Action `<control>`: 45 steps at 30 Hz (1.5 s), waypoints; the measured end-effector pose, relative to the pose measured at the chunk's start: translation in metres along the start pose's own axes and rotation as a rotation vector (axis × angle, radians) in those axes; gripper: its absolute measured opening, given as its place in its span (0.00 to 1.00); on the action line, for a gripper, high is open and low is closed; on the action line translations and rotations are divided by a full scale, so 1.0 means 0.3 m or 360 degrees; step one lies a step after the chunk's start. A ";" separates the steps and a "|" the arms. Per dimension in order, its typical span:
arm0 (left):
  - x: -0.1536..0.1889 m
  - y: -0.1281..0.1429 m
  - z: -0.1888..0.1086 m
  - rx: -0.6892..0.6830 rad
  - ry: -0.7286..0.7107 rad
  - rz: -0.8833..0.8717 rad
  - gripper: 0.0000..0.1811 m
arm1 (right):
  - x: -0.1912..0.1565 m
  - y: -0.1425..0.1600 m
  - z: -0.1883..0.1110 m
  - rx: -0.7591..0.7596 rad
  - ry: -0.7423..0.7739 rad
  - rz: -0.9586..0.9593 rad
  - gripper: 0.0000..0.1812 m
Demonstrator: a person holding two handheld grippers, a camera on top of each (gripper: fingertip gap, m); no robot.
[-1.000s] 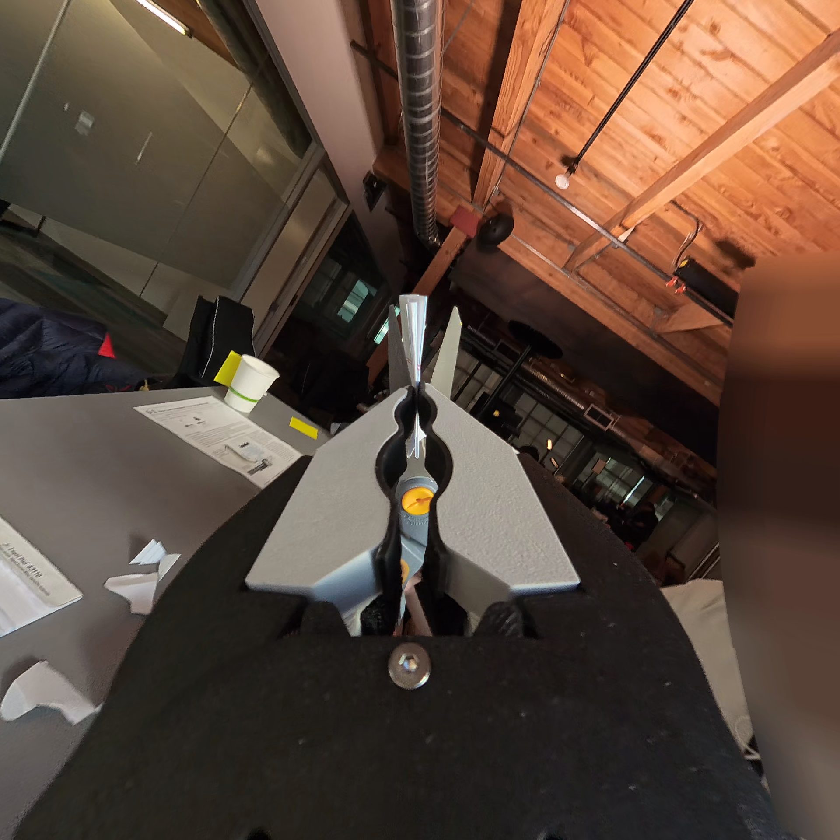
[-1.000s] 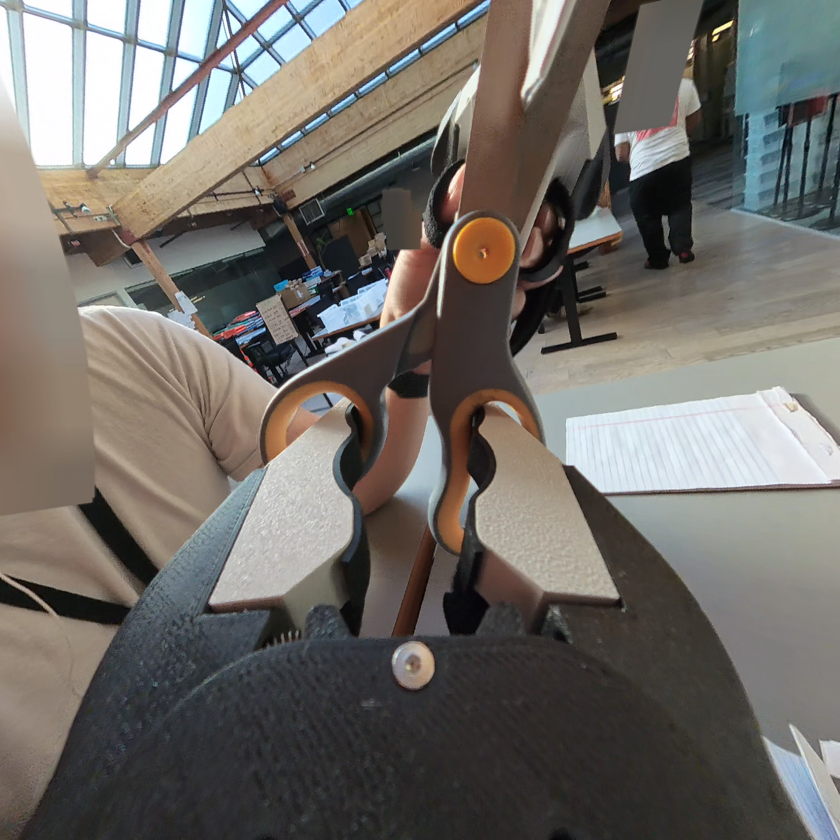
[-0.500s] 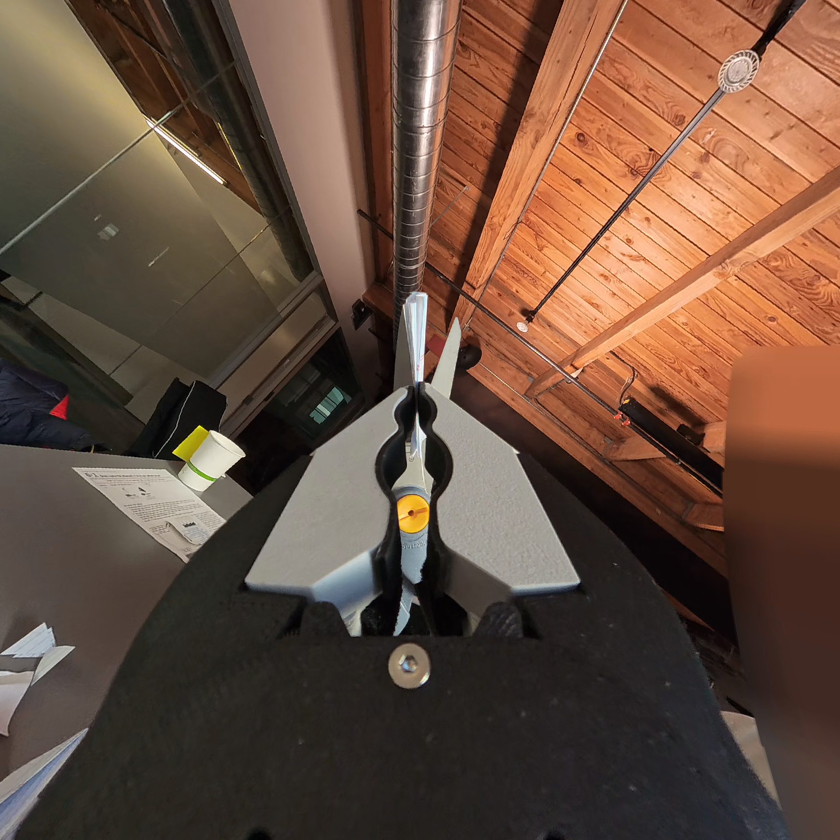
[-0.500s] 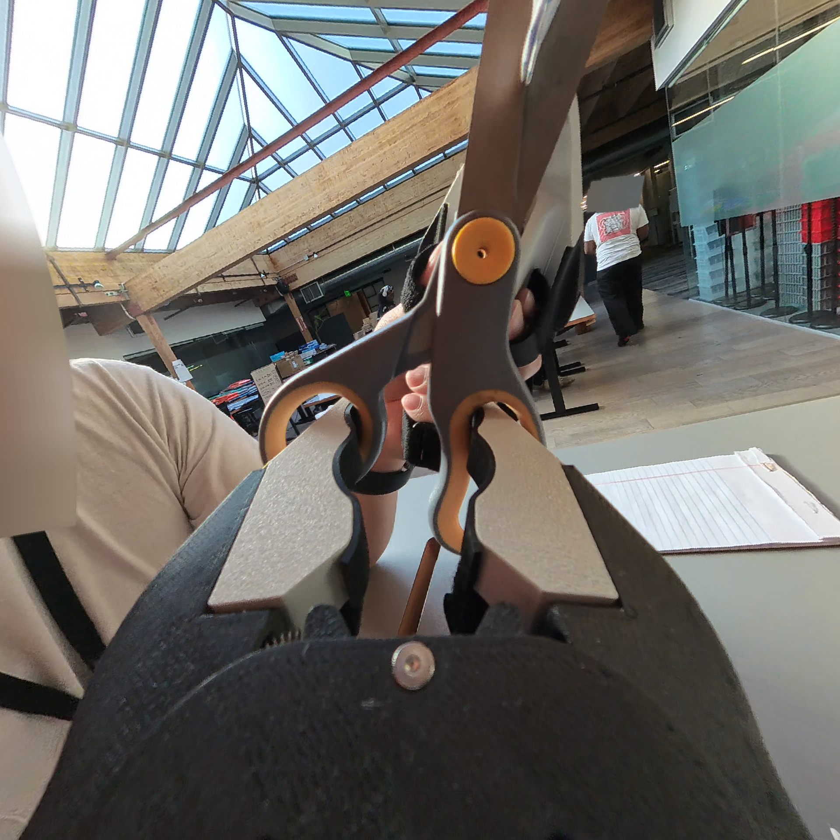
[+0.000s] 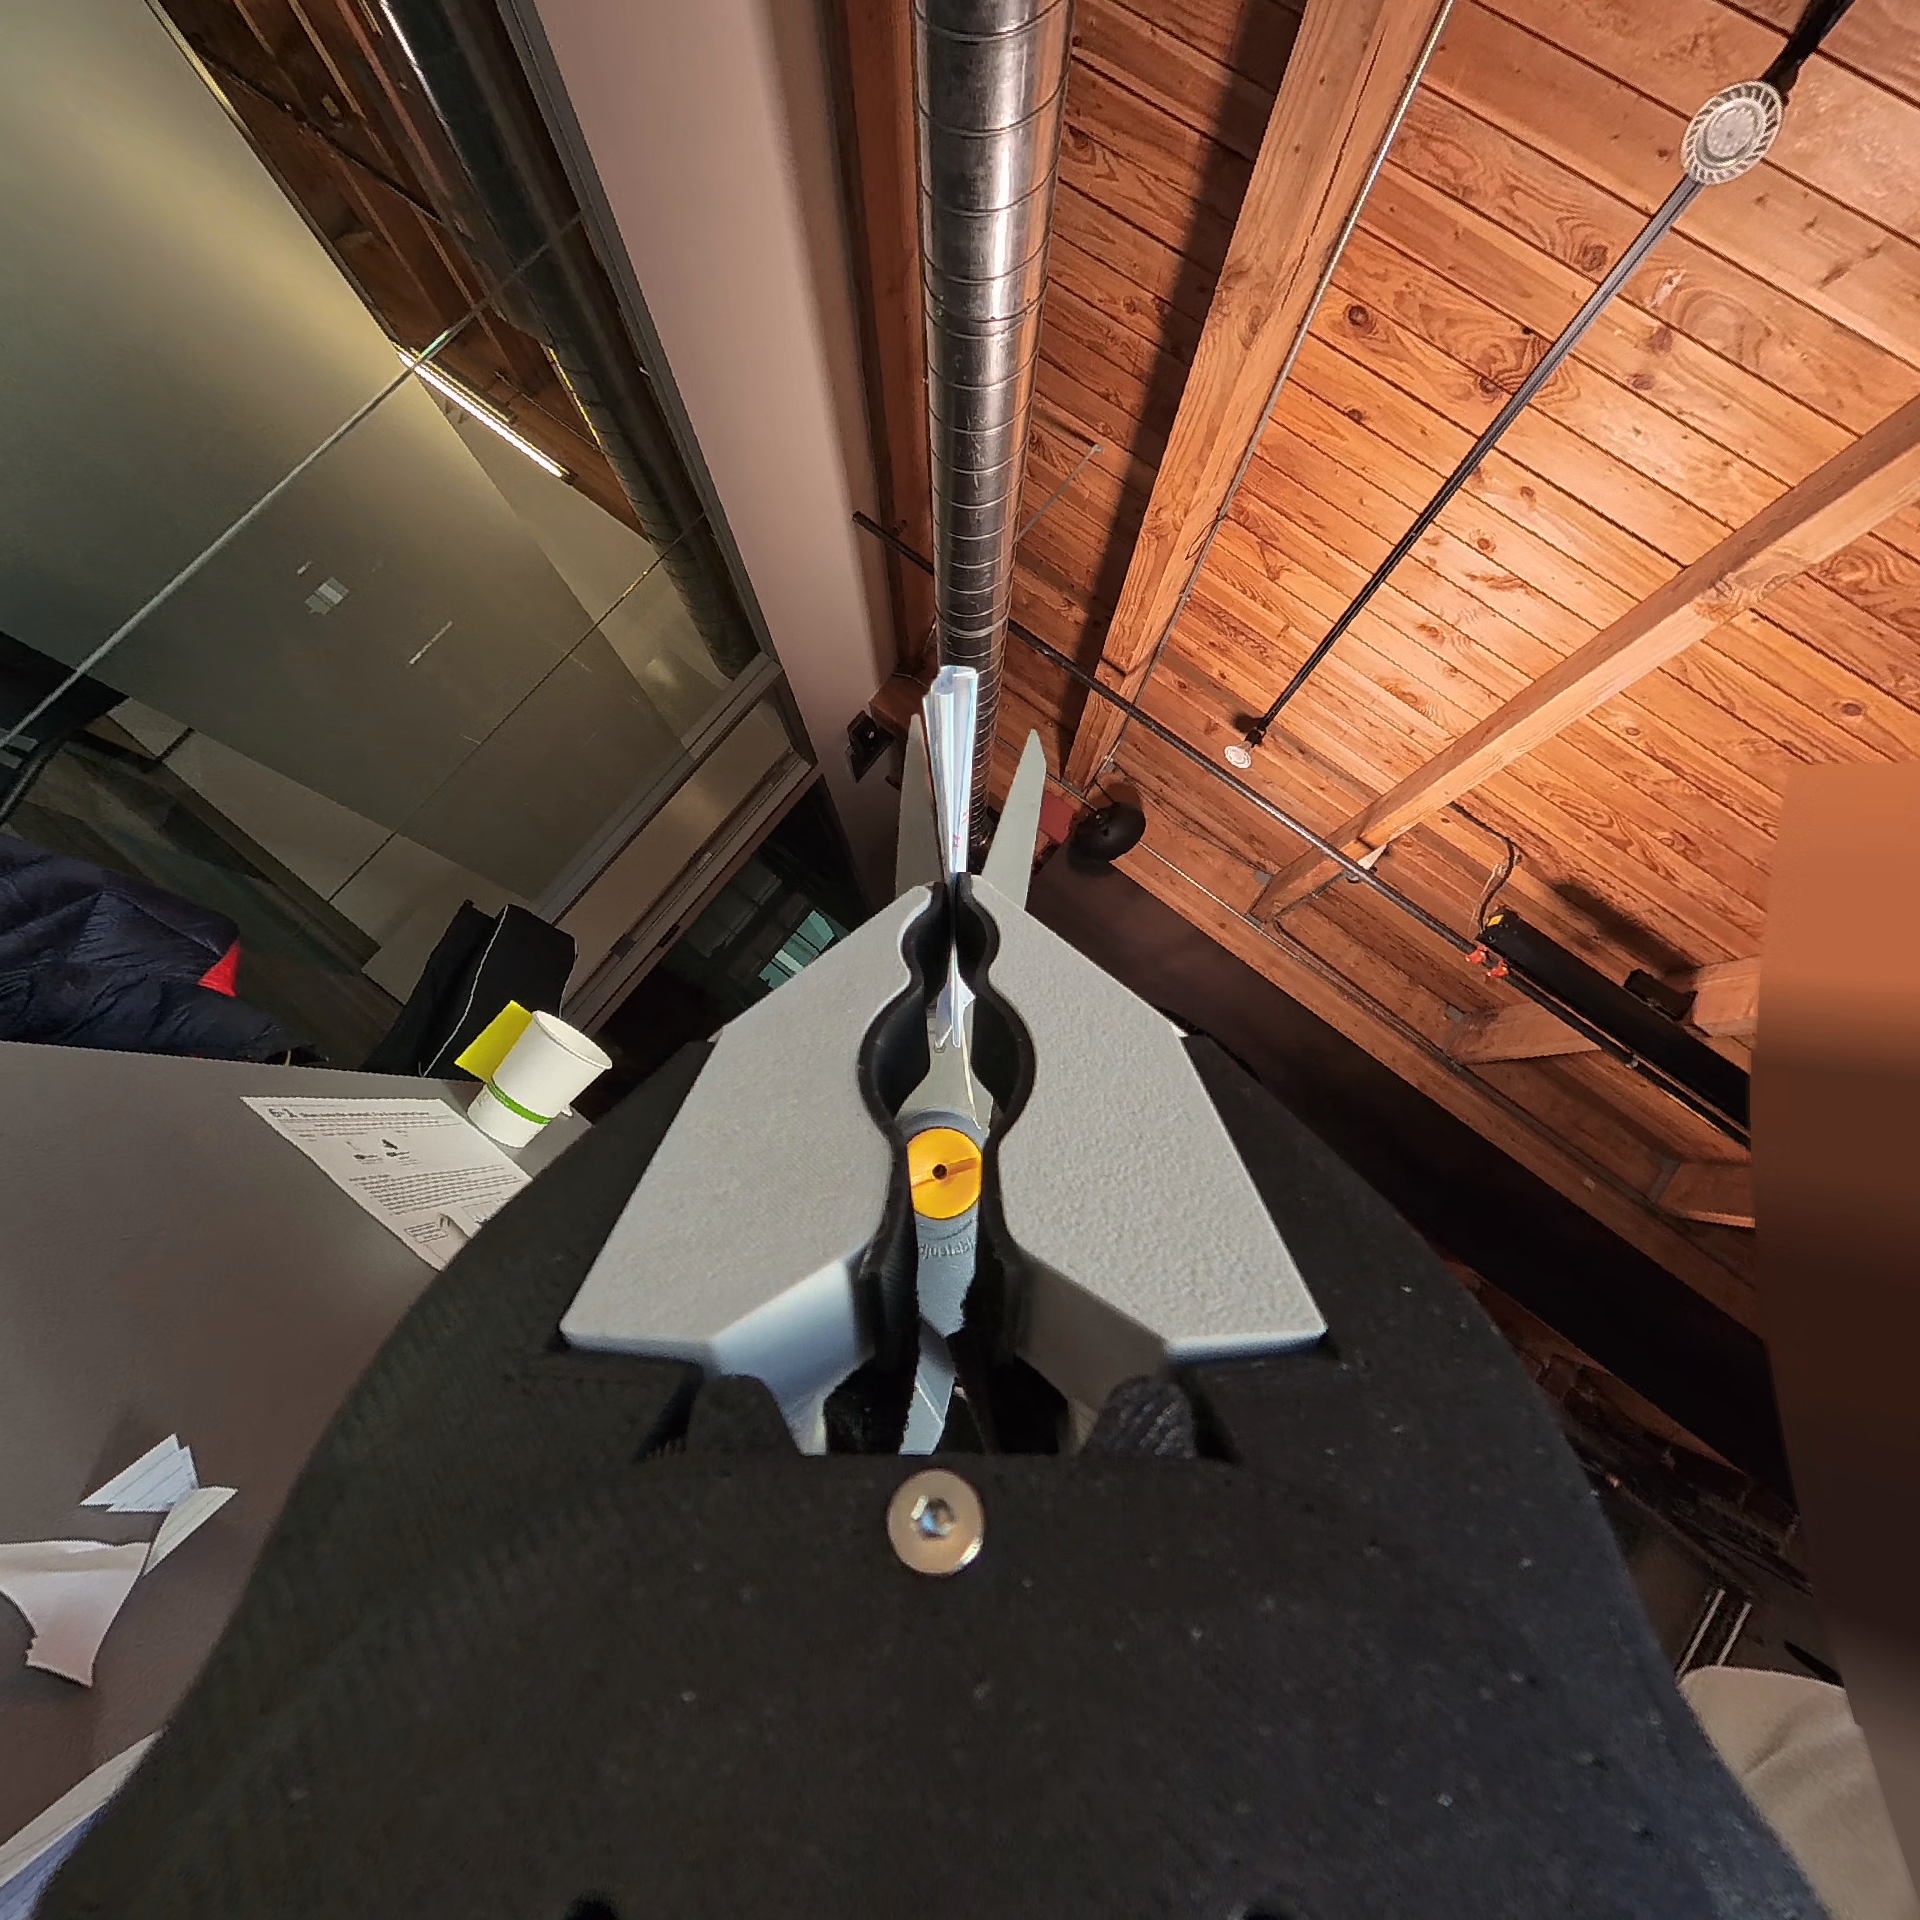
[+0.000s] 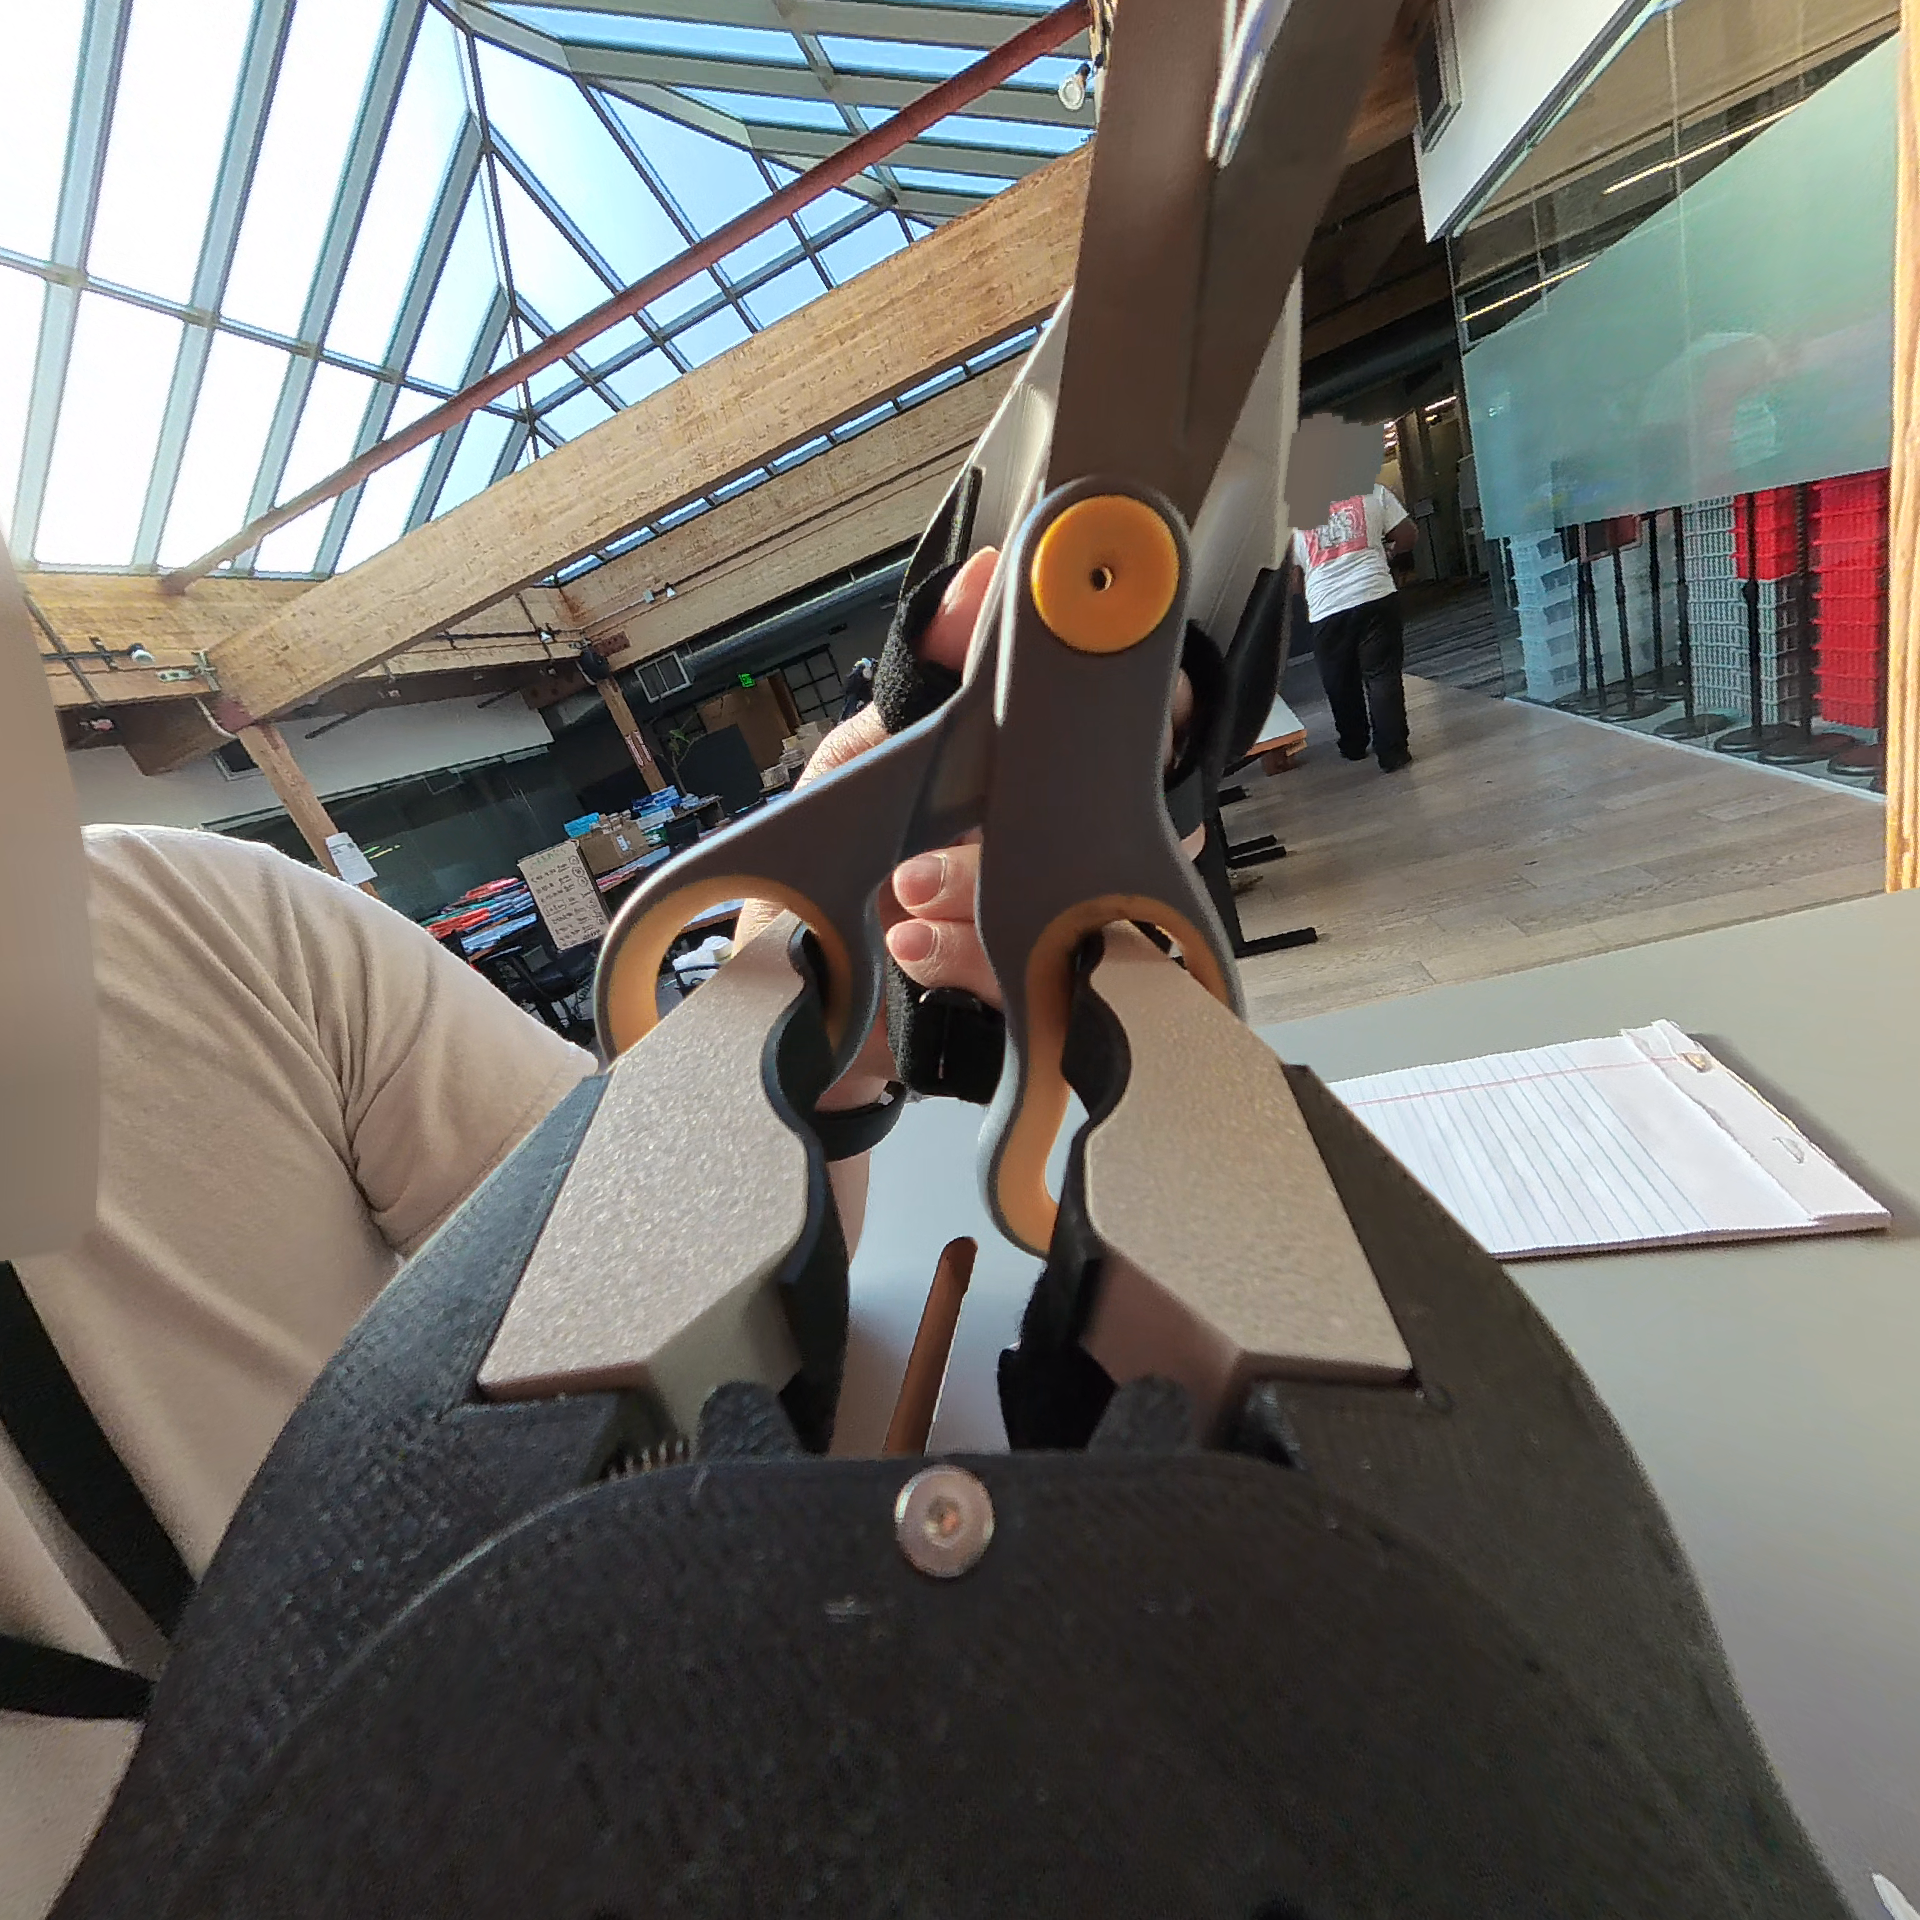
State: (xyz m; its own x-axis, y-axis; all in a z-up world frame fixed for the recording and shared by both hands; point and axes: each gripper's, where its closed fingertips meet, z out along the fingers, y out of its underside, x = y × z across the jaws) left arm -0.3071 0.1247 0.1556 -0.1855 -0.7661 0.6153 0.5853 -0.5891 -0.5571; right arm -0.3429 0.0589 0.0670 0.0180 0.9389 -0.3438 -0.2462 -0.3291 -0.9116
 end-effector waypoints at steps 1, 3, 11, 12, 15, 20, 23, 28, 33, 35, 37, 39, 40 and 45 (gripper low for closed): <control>0.001 0.000 0.000 0.0002 0.0001 0.0000 0.00 | -0.001 0.000 0.001 0.0003 -0.0001 -0.0003 0.22; 0.002 0.000 -0.001 0.0004 0.0000 0.0002 0.00 | -0.004 -0.001 0.003 0.0010 -0.0012 0.0004 0.22; 0.000 0.002 -0.001 0.0002 -0.0014 0.0017 0.00 | -0.009 0.003 0.004 -0.0003 -0.0026 0.0004 0.20; 0.001 0.002 -0.001 0.0001 -0.0012 0.0018 0.00 | -0.009 0.003 0.003 -0.0007 -0.0017 -0.0013 0.20; 0.003 0.003 0.000 0.0005 -0.0017 0.0031 0.00 | -0.013 0.005 0.004 -0.0014 -0.0026 -0.0013 0.19; -0.001 0.004 -0.001 0.0000 -0.0026 0.0036 0.00 | -0.008 0.007 0.003 -0.0001 -0.0035 0.0010 0.19; 0.001 0.004 -0.001 -0.0001 -0.0024 0.0035 0.00 | -0.010 0.007 0.002 -0.0004 -0.0040 0.0009 0.19; 0.004 0.004 -0.002 -0.0024 -0.0016 0.0031 0.00 | -0.039 0.002 -0.004 -0.0002 -0.0162 0.0085 0.19; 0.012 0.004 -0.007 -0.0183 -0.0015 0.0098 0.00 | -0.048 0.003 -0.056 -0.0138 -0.0193 0.0116 0.19; 0.019 0.011 -0.008 -0.0259 -0.0011 0.0138 0.00 | -0.052 0.009 -0.071 -0.0201 -0.0180 0.0095 0.19; 0.026 0.017 -0.010 -0.0322 -0.0003 0.0155 0.00 | -0.057 0.015 -0.081 -0.0245 -0.0180 0.0086 0.19; 0.029 0.022 -0.016 -0.0388 0.0004 0.0153 0.00 | -0.069 0.019 -0.092 -0.0280 -0.0218 0.0129 0.20; 0.029 0.028 -0.020 -0.0434 0.0005 0.0149 0.00 | -0.071 0.025 -0.098 -0.0304 -0.0225 0.0148 0.20; 0.022 0.048 -0.051 -0.0639 -0.0018 0.0141 0.00 | -0.075 0.059 -0.128 -0.0444 -0.0223 0.0178 0.20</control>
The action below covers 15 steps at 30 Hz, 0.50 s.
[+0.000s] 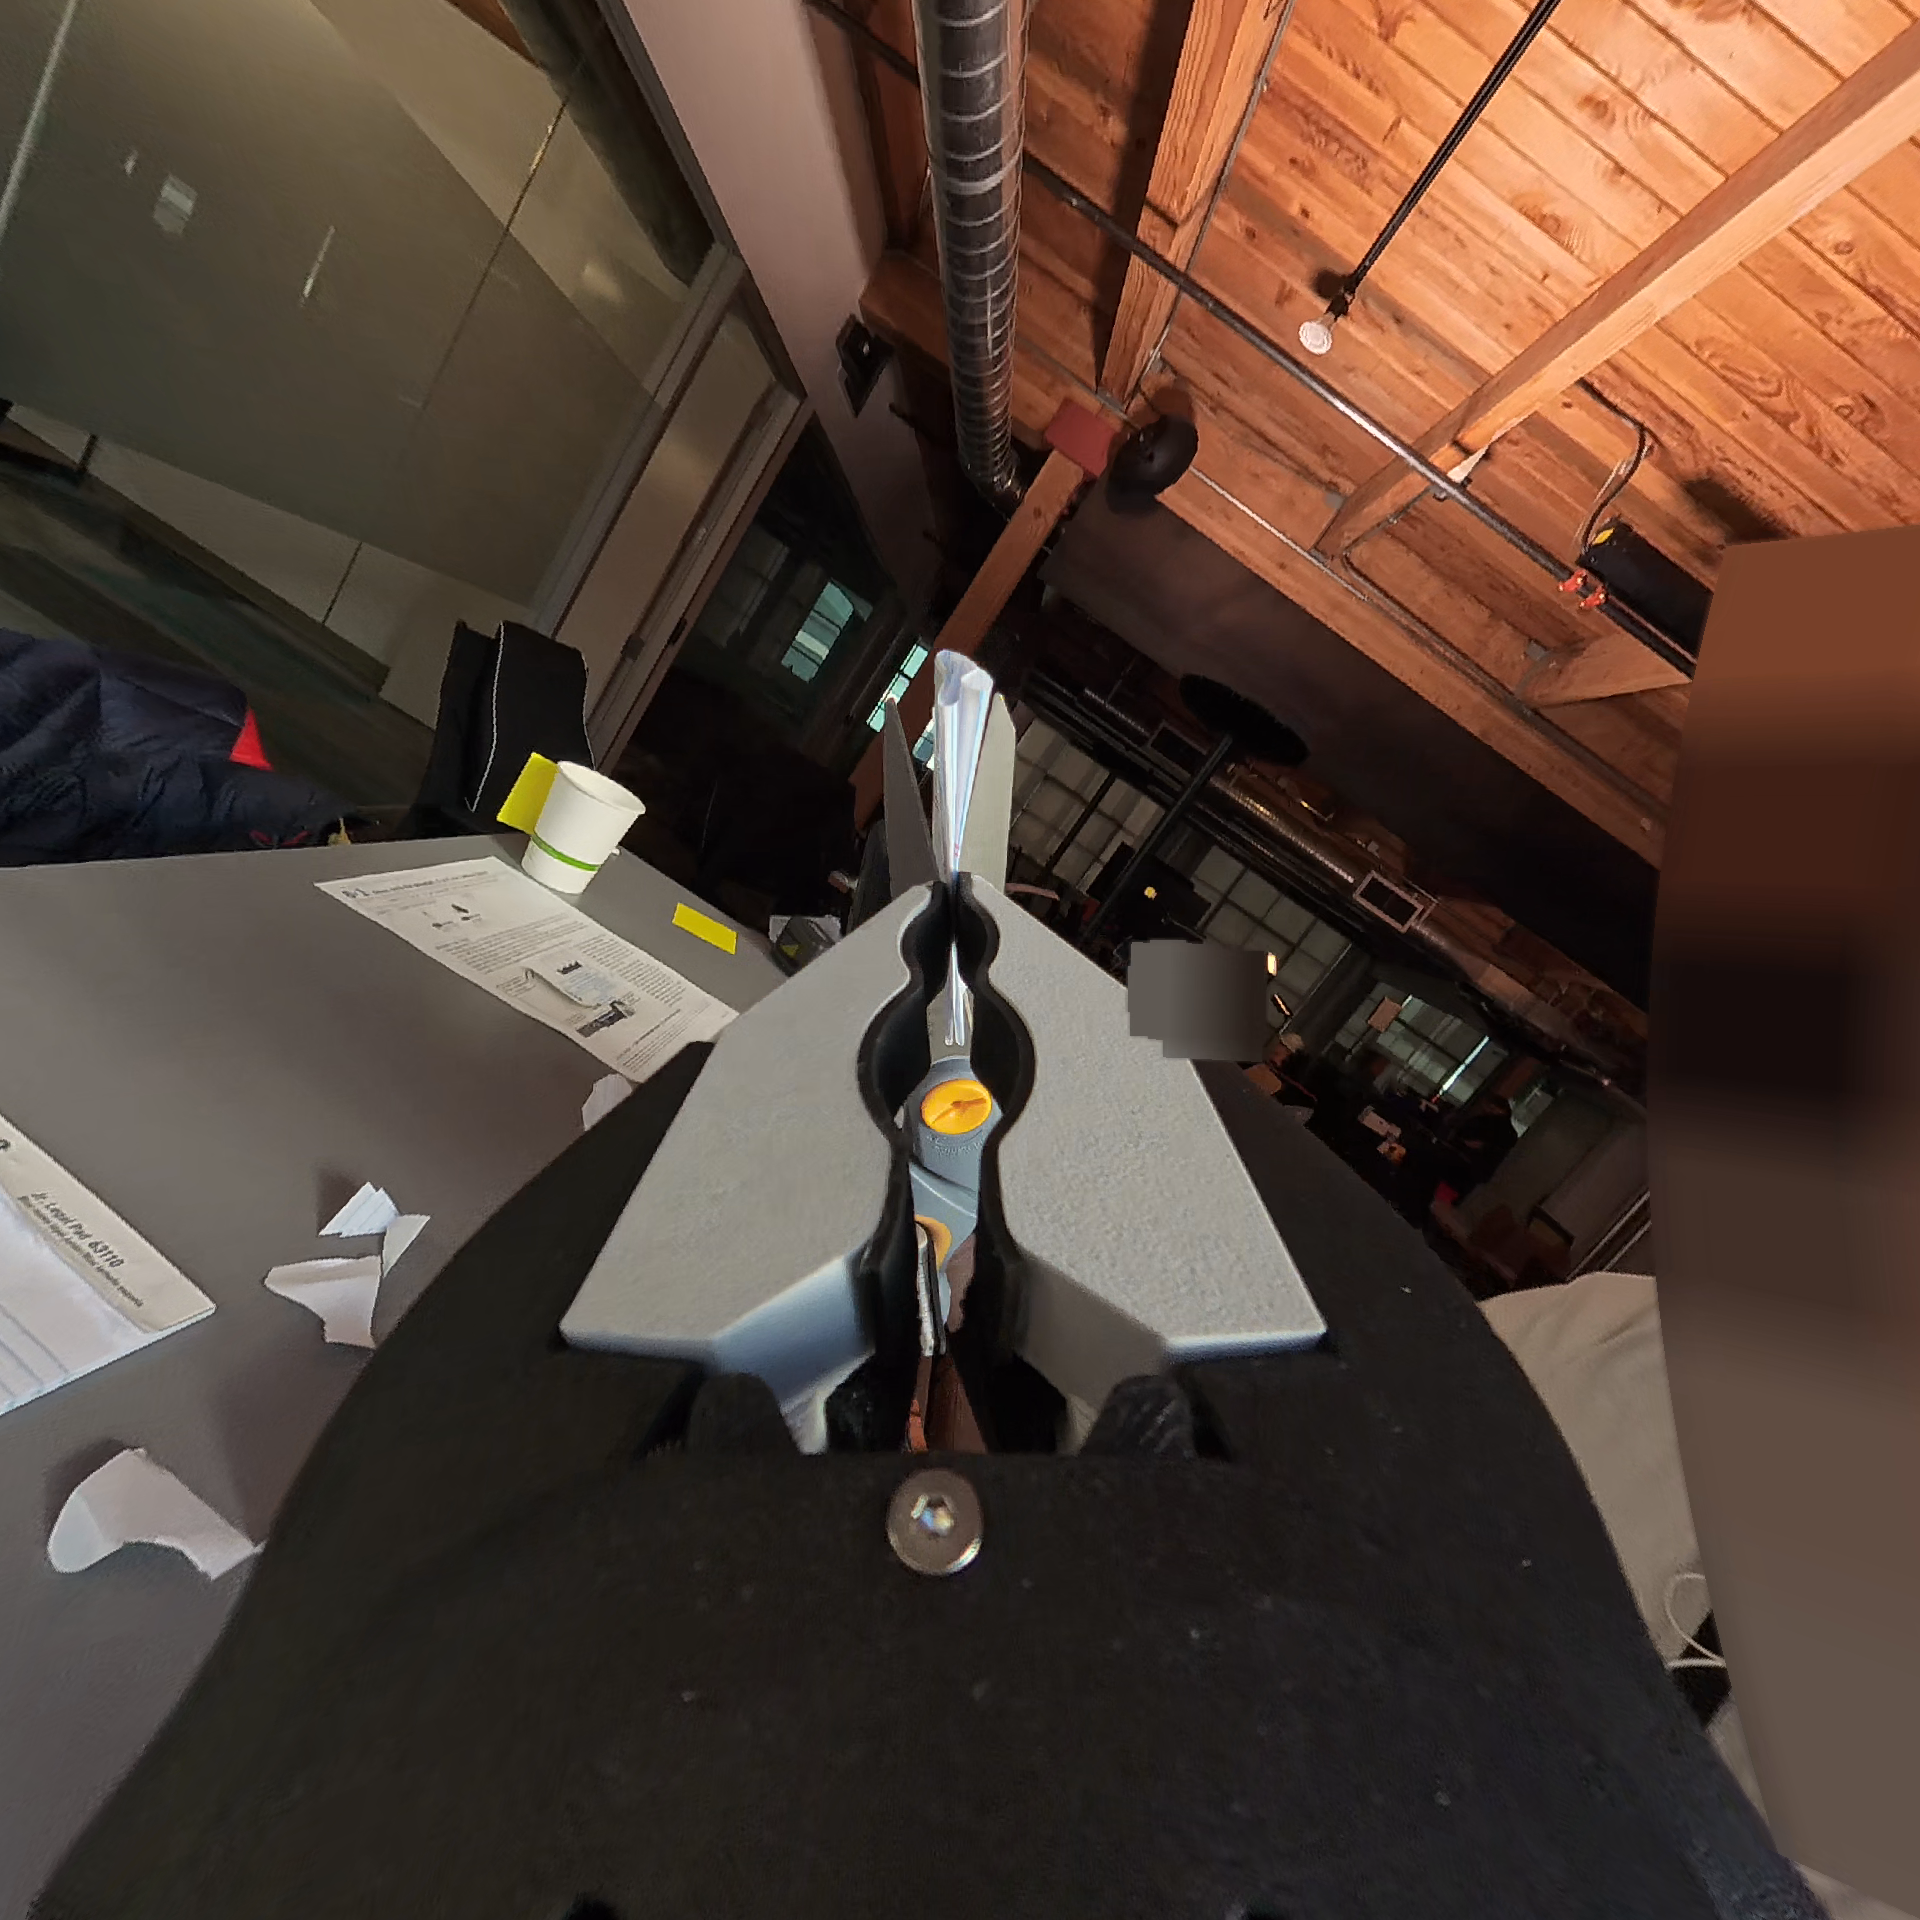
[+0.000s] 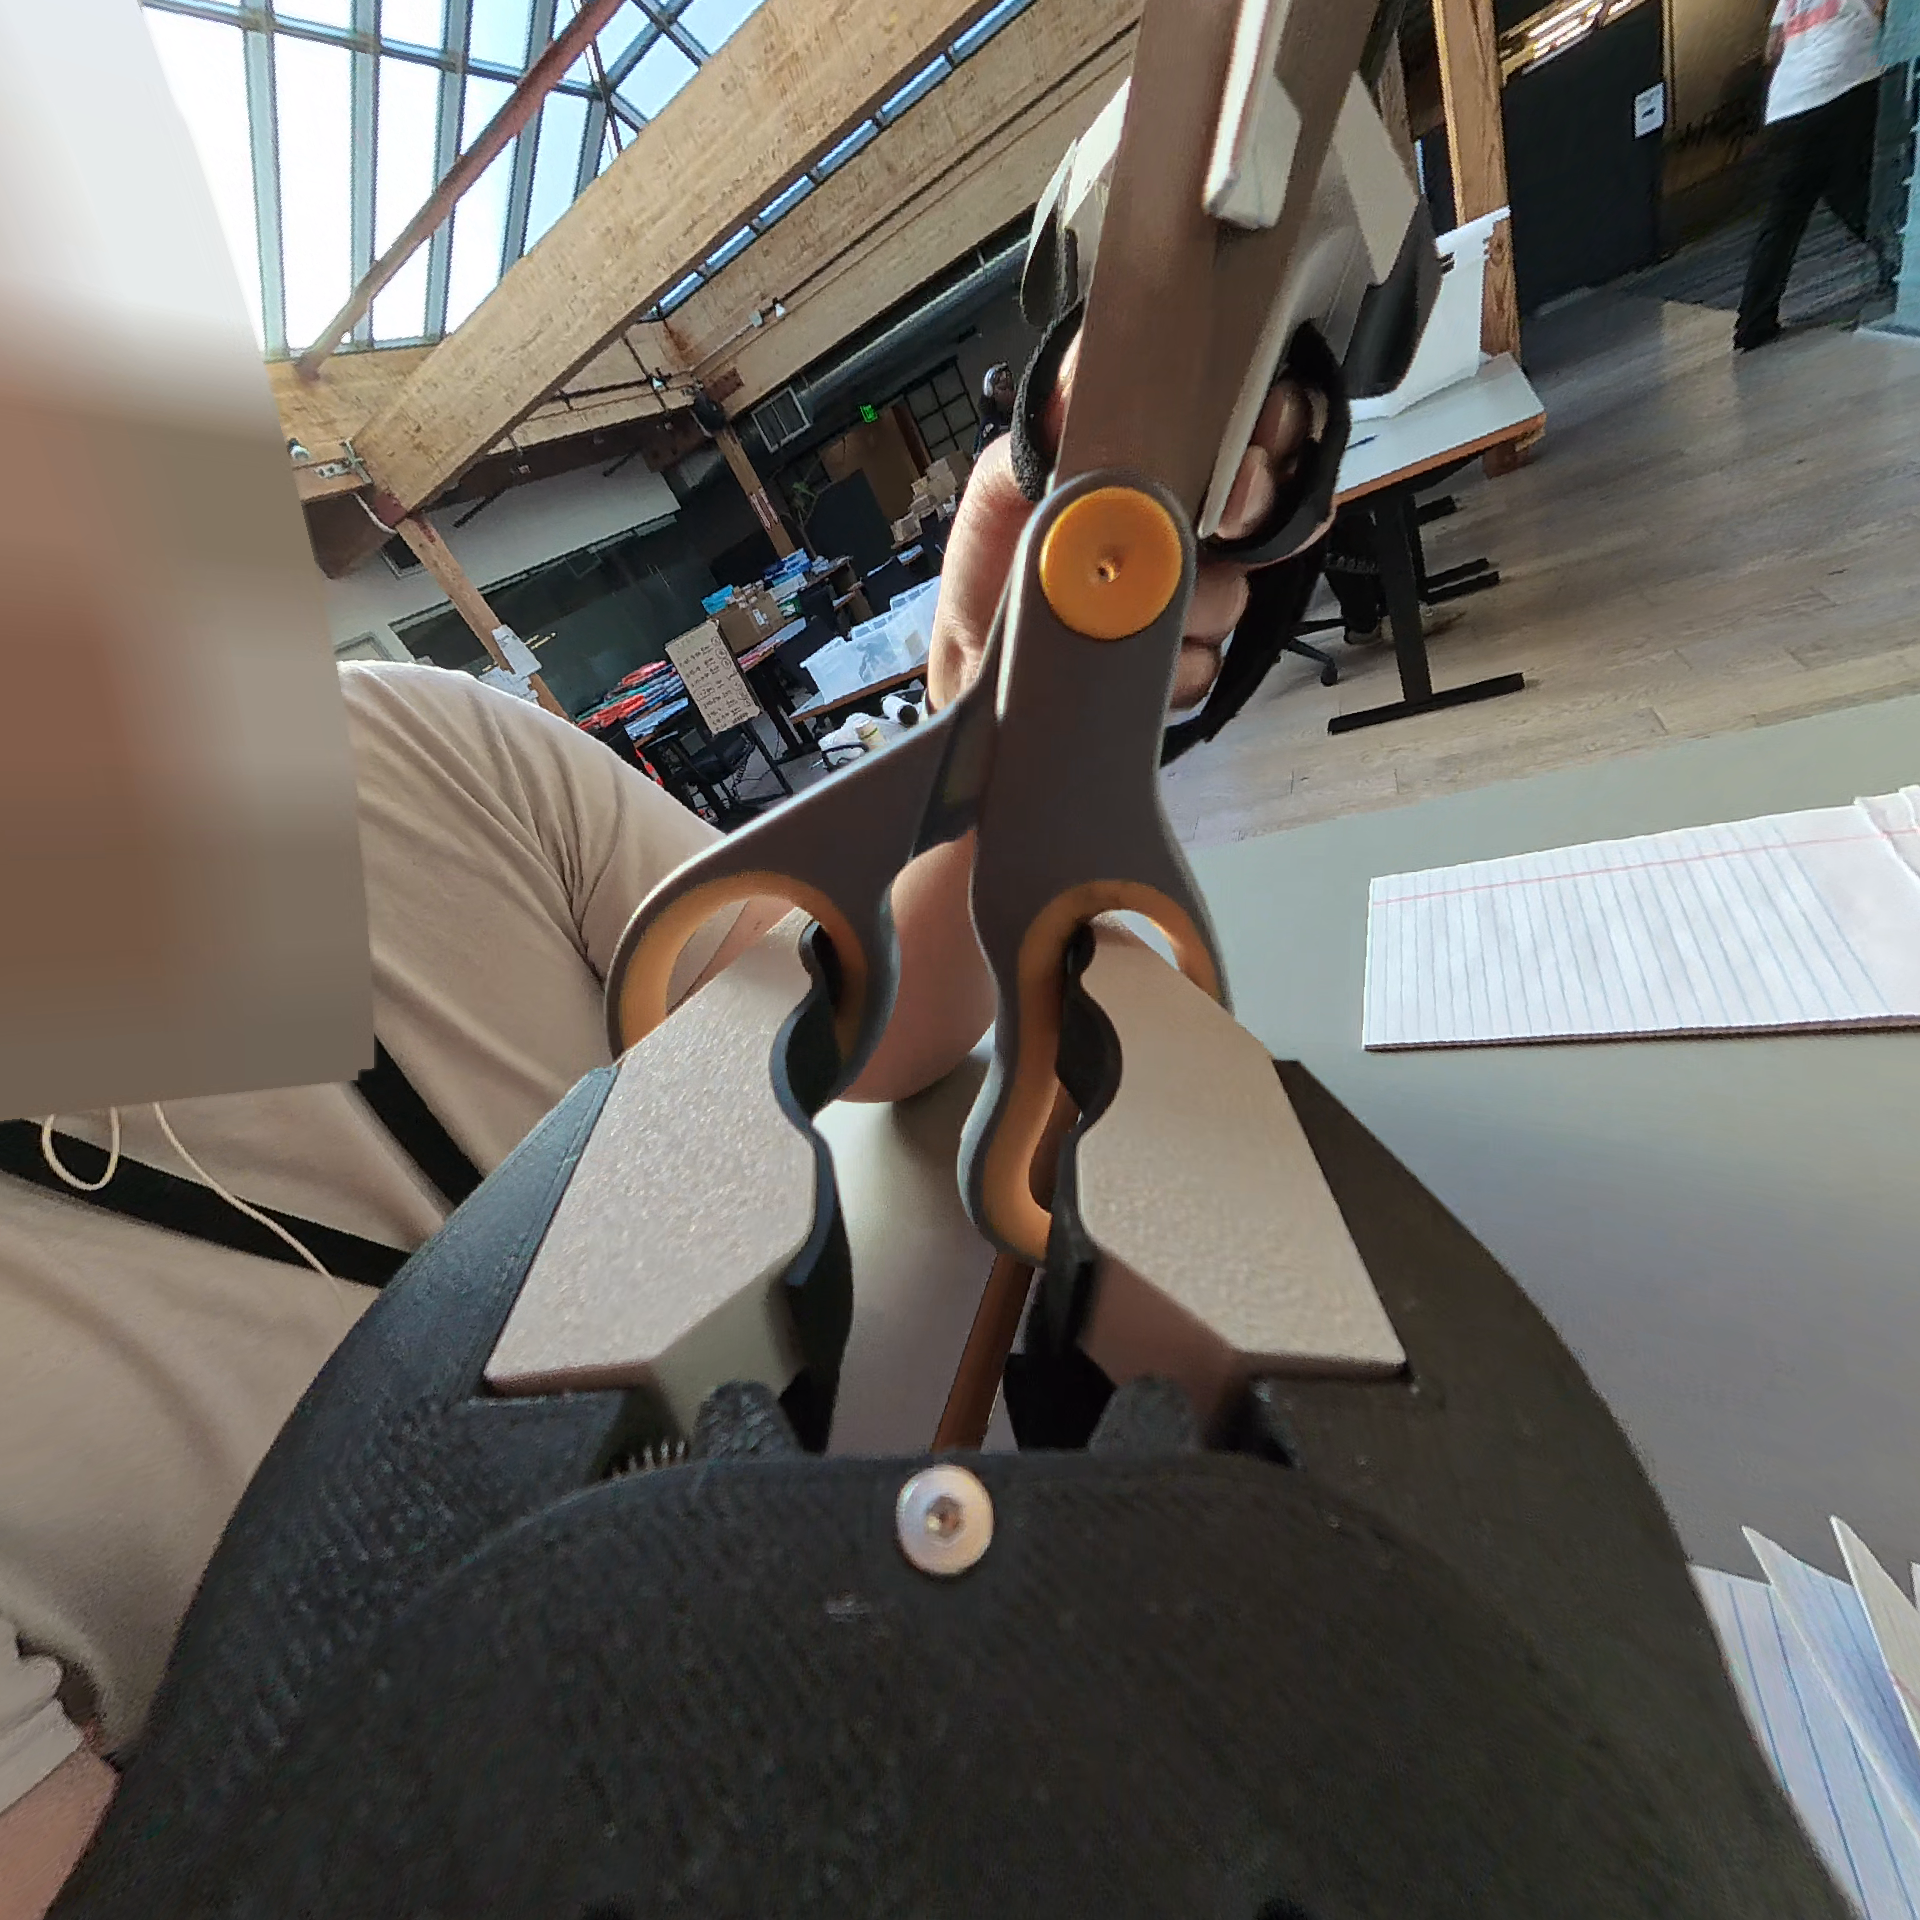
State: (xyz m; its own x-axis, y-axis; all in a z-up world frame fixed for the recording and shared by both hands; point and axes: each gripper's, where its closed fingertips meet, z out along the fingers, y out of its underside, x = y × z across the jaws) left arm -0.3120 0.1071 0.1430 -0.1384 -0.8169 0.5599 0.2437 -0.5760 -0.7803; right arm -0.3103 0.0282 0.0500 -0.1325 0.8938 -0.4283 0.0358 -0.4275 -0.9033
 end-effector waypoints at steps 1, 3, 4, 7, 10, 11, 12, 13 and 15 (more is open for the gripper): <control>-0.003 0.005 -0.004 -0.0025 -0.0012 -0.0001 0.00 | 0.001 0.005 -0.003 -0.0014 0.0003 0.0010 0.20; -0.005 0.015 -0.011 -0.0076 -0.0008 -0.0023 0.00 | -0.002 0.016 -0.006 -0.0043 -0.0006 0.0017 0.21; -0.007 0.019 -0.015 -0.0094 -0.0007 -0.0042 0.00 | -0.001 0.020 -0.006 -0.0057 -0.0001 0.0016 0.20; -0.024 0.030 -0.026 -0.0144 -0.0025 -0.0082 0.00 | 0.000 0.035 -0.008 -0.0100 0.0003 0.0042 0.20; -0.045 0.044 -0.034 -0.0200 -0.0079 -0.0078 0.00 | 0.012 0.055 -0.014 -0.0149 0.0031 0.0082 0.20; -0.050 0.047 -0.037 -0.0213 -0.0090 -0.0072 0.00 | 0.015 0.058 -0.015 -0.0156 0.0033 0.0095 0.20; -0.052 0.048 -0.038 -0.0220 -0.0098 -0.0067 0.00 | 0.017 0.061 -0.015 -0.0163 0.0038 0.0101 0.20; -0.053 0.048 -0.040 -0.0222 -0.0100 -0.0067 0.00 | 0.019 0.062 -0.013 -0.0163 0.0041 0.0102 0.20; -0.056 0.046 -0.046 -0.0222 -0.0102 -0.0073 0.00 | 0.020 0.061 -0.007 -0.0156 0.0033 0.0116 0.20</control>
State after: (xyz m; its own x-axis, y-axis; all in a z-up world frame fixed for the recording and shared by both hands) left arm -0.3194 0.1125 0.1191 -0.0837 -0.7889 0.6088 0.1023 -0.6145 -0.7822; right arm -0.3084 0.0261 0.0310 -0.1055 0.8638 -0.4926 0.1415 -0.4773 -0.8673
